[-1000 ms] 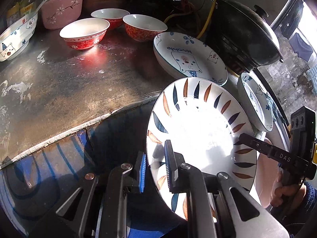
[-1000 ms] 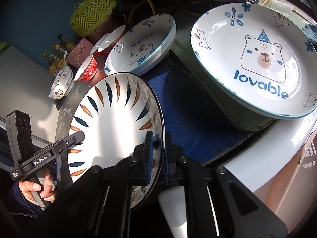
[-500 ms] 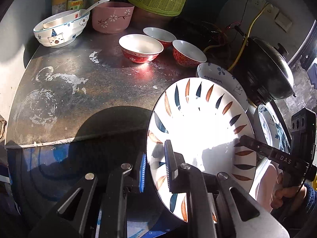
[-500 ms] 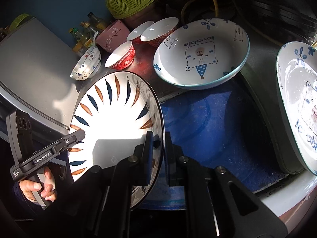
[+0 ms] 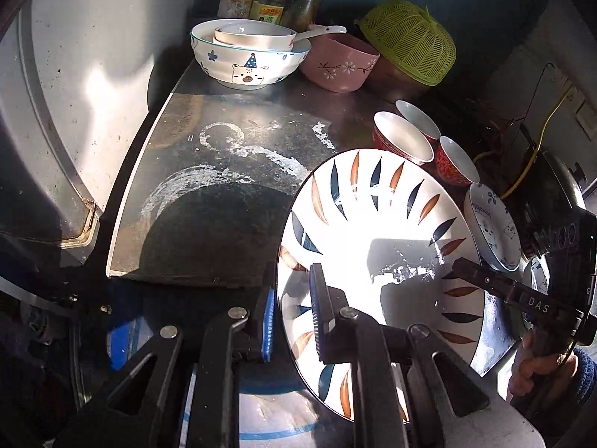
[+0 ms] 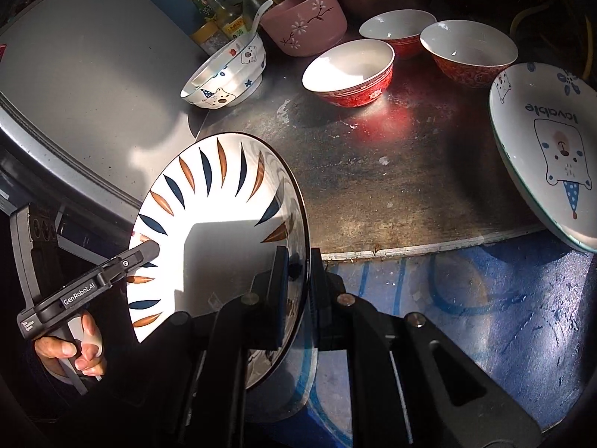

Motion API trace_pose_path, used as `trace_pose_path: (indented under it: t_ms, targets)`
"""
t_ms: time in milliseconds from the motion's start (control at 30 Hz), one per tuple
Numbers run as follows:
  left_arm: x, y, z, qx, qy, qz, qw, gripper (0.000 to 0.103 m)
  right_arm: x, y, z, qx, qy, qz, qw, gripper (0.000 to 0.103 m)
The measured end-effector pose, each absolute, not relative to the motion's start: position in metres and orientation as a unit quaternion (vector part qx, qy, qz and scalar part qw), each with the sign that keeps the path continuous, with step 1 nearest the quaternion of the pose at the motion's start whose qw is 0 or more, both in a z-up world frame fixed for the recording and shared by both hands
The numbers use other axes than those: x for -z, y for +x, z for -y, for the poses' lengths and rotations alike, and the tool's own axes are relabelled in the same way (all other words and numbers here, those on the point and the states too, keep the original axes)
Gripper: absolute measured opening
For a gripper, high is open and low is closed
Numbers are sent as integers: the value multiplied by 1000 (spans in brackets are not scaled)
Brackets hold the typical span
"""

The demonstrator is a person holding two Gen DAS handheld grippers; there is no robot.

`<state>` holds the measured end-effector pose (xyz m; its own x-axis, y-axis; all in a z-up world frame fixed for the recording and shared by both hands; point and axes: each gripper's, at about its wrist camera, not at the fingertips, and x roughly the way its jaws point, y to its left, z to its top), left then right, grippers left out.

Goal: Organize plates and bowls
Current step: 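Lift the leaf-pattern plate and carry it to the metal worktop beside the fridge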

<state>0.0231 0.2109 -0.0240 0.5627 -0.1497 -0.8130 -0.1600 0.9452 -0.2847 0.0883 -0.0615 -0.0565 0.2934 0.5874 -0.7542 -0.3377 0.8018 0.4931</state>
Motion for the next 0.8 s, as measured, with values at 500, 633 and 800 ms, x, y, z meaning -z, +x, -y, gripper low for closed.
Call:
trace_pose_path:
  t_ms: [500, 633, 800]
  targets:
    - [54, 17, -323, -80, -197, -471, 856, 15, 80, 123, -70, -342, 69, -541, 765, 11]
    - [66, 17, -335, -85, -209, -477, 850, 15, 86, 127, -87, -339, 52, -547, 763, 11]
    - [77, 19, -342, -92, -222, -479, 844, 15, 92, 132, -99, -333, 36, -554, 762, 12]
